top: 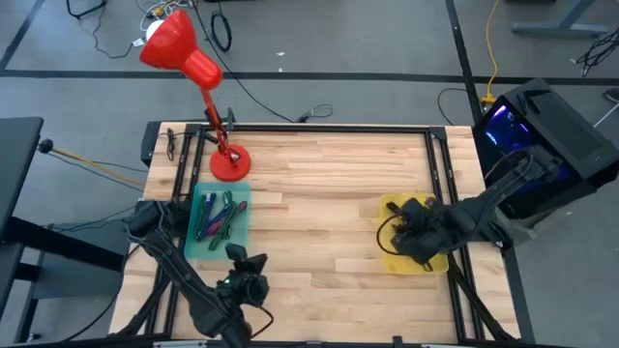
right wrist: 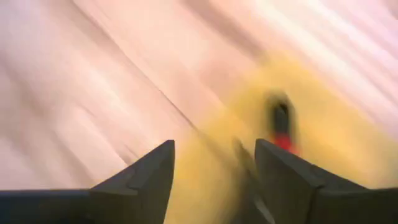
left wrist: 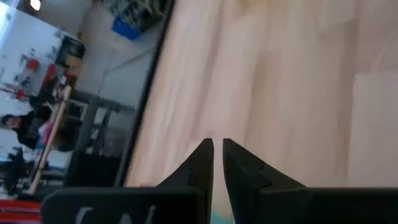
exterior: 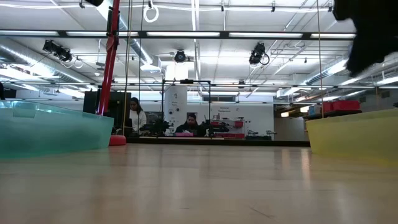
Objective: Pick & Place USB Port
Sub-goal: Return to Home Position
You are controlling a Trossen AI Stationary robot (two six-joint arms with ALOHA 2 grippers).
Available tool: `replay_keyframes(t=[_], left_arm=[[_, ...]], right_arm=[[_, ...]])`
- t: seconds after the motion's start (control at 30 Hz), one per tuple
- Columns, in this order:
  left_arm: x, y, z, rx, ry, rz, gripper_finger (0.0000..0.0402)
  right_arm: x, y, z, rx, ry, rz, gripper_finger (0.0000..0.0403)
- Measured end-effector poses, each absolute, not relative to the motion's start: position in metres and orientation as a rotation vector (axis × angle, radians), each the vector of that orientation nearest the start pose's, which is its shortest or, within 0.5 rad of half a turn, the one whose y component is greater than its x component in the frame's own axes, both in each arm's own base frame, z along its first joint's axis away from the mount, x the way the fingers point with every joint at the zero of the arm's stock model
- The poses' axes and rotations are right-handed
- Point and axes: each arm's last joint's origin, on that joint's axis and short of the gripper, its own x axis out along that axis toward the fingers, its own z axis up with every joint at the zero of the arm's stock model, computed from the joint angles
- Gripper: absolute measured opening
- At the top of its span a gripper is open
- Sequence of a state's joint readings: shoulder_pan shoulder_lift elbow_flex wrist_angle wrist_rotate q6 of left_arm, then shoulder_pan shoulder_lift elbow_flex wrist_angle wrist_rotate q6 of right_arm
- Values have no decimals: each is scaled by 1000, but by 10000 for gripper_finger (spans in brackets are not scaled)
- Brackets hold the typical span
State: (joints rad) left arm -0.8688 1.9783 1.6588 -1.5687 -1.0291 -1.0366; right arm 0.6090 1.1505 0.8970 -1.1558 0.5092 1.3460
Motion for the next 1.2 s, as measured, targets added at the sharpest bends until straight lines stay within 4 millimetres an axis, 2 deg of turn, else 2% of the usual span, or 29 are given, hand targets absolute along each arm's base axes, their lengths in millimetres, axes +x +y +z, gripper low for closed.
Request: replay_keyframes(t=[0.1,0.2,0.3,0.4,0.47,0.6,0.7,0.8,0.9,1.07,1.2], left_arm=[[238,-251,256,619,782,559,41],[233,-255,256,607,792,539,41],[230,-263,255,509,764,527,41],[226,-266,253,550,853,466,41],[224,-266,253,605,863,457,41],[228,-259,260,693,653,541,40],[236,-256,260,796,672,521,41],[246,-255,257,725,727,505,41],[249,-251,253,711,880,446,41],[251,-247,247,580,1118,355,41],[263,-255,247,553,1003,318,41]], right_arm=[[166,95,264,424,758,-535,233],[175,100,283,430,593,-391,238],[182,107,300,428,462,-261,240],[186,118,312,350,375,-116,240],[188,120,320,326,301,-87,240],[192,119,337,396,137,-113,241],[193,120,346,375,63,-103,241],[192,120,350,262,52,-37,241],[191,122,346,169,94,15,241],[190,130,335,150,199,100,241],[190,135,330,150,230,143,241]])
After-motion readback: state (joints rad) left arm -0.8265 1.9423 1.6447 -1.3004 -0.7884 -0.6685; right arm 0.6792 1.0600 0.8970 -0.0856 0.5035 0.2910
